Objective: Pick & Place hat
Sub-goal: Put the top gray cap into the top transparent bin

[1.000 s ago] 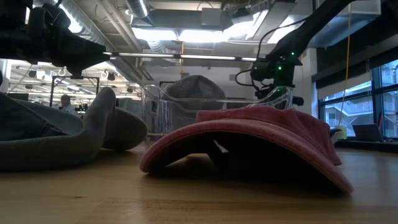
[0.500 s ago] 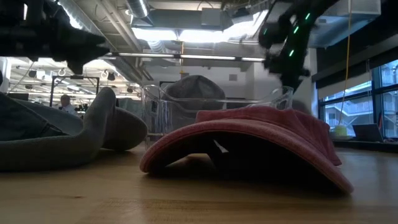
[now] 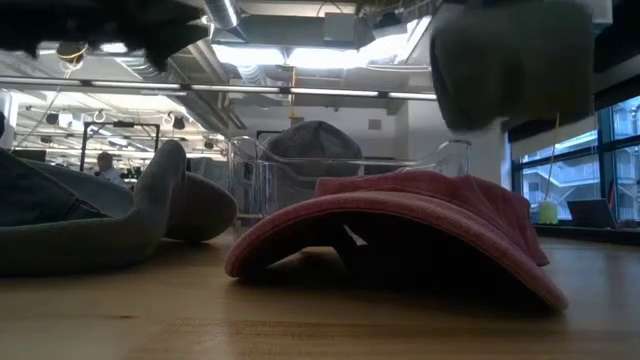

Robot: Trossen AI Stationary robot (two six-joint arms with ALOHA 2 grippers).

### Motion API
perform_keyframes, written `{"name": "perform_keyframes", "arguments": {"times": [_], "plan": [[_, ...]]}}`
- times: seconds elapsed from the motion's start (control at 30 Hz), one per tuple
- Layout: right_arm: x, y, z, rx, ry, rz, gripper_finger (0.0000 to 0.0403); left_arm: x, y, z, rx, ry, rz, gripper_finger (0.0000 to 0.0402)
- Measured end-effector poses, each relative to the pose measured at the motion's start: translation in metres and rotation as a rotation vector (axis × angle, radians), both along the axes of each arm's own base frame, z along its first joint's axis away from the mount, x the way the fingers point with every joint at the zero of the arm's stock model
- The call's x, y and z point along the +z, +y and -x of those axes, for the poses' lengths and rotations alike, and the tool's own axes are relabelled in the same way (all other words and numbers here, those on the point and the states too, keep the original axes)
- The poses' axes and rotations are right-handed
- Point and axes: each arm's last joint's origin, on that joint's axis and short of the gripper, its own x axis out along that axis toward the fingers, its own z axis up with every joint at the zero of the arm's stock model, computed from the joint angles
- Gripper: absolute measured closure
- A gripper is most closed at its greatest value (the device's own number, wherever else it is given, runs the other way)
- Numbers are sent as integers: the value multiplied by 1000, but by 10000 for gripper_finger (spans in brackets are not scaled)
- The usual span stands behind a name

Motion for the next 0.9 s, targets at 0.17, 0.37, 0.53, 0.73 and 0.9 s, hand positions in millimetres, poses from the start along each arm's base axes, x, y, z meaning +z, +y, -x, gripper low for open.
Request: {"name": "perform_keyframes", "arguments": {"times": [0.17, 0.37, 0.53, 0.73, 0.9], "plan": [[18, 18, -5, 326, -211, 5, 399, 29, -1, -47, -65, 89, -69, 233], [26, 35, -30, 676, -350, -38, 399, 41, -3, -103, -139, 128, -185, 233], [23, 47, -53, 780, -357, -67, 399, 44, -9, -142, -254, 149, -255, 233], [11, 61, -75, 843, -293, -103, 399, 46, -25, -165, -393, 149, -283, 233], [4, 69, -88, 871, -273, -110, 399, 42, -33, -172, -422, 161, -277, 233]]}}
